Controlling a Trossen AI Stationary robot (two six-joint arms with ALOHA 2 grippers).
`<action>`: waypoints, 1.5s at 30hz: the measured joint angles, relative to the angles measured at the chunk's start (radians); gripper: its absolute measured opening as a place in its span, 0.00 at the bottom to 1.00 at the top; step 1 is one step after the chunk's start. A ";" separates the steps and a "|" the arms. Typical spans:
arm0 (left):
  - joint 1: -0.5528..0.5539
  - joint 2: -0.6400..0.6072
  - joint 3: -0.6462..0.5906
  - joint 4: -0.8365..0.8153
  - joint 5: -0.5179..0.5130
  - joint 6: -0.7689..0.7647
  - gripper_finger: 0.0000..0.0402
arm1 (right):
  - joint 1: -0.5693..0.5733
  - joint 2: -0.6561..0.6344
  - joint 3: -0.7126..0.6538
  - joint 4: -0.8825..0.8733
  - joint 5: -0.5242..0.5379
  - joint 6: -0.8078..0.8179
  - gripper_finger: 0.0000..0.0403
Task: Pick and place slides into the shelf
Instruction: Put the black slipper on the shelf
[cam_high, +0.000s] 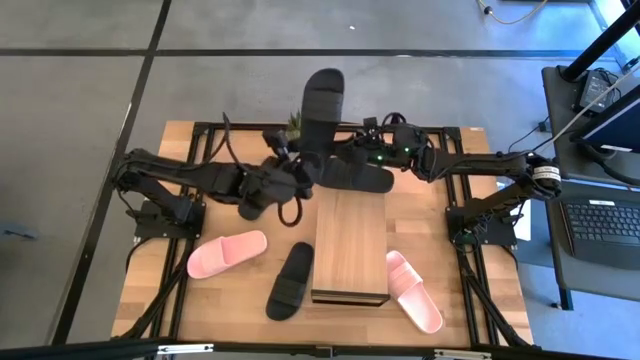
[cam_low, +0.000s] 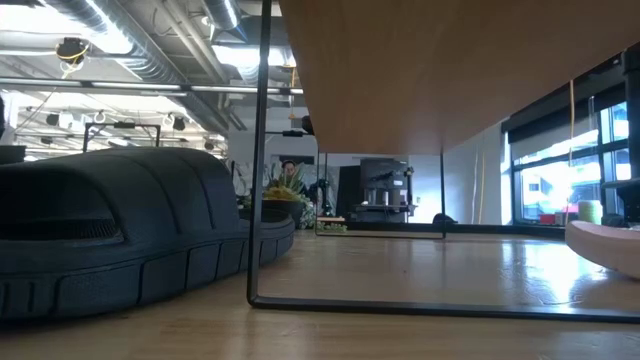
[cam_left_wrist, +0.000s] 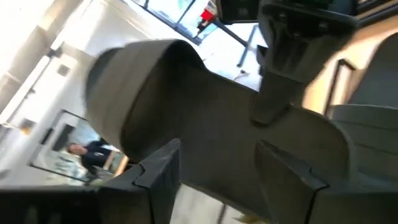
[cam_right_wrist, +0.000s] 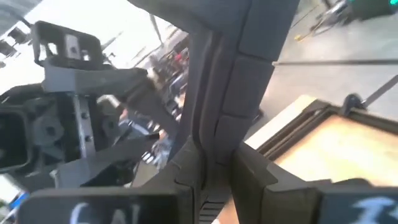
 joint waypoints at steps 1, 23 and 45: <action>-0.011 -0.009 0.000 -0.035 0.006 -0.045 0.48 | -0.010 -0.008 0.000 -0.018 -0.032 0.005 0.15; 0.047 -0.196 0.000 -0.384 0.740 -0.483 0.48 | -0.143 -0.080 0.001 -0.490 -1.120 0.186 0.14; 0.164 -0.188 -0.087 -0.383 0.753 -0.489 0.48 | -0.011 -0.056 0.576 -1.845 -0.446 -0.665 0.14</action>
